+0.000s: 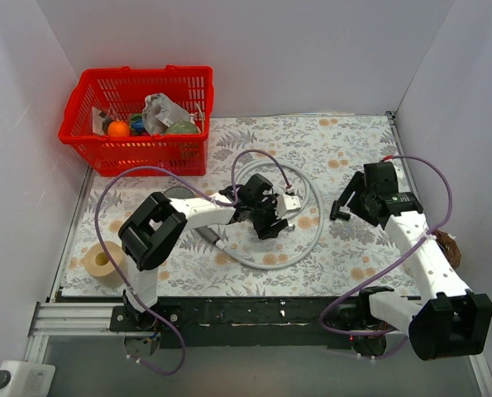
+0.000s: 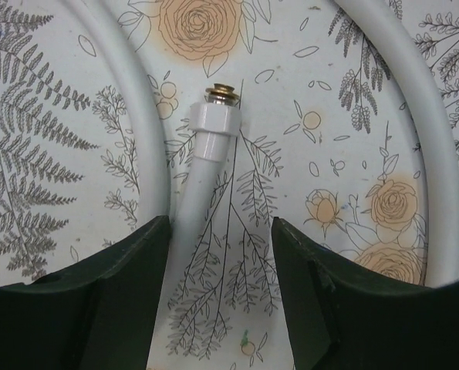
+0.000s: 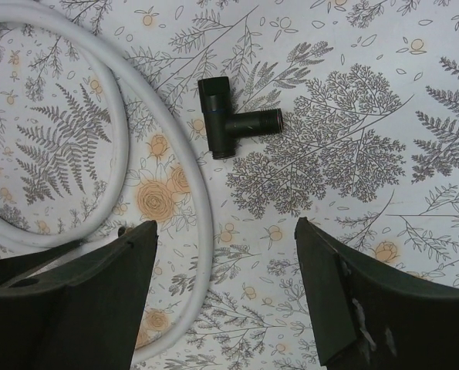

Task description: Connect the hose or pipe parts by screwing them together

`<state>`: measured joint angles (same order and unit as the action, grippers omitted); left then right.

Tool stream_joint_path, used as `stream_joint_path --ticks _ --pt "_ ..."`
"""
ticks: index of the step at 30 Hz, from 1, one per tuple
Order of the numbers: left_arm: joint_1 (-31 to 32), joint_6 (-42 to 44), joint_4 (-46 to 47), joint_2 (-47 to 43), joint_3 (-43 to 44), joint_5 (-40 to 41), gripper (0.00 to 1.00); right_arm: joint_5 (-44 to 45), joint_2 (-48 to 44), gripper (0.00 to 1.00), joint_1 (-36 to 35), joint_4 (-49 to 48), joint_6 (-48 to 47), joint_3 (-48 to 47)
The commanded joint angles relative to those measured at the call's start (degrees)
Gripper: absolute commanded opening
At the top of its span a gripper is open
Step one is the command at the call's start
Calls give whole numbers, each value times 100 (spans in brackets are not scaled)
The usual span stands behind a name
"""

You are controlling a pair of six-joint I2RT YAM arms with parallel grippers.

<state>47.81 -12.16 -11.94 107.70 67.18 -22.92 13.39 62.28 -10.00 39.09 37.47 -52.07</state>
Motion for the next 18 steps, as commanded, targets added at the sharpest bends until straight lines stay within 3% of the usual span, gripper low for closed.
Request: stream_joint_path --ticks 1,12,15,18 --pt "26 91 368 207 410 -169 56 -582 -128 79 305 -446 -319 224" --pt "149 627 236 208 121 -415 56 -1048 -304 77 604 -675 -645 487" --pt "167 907 26 172 68 -591 45 -1128 -357 76 640 -710 -636 558" --pt "167 1145 -229 67 -29 -889 42 -1189 -375 76 675 -710 -662 584"
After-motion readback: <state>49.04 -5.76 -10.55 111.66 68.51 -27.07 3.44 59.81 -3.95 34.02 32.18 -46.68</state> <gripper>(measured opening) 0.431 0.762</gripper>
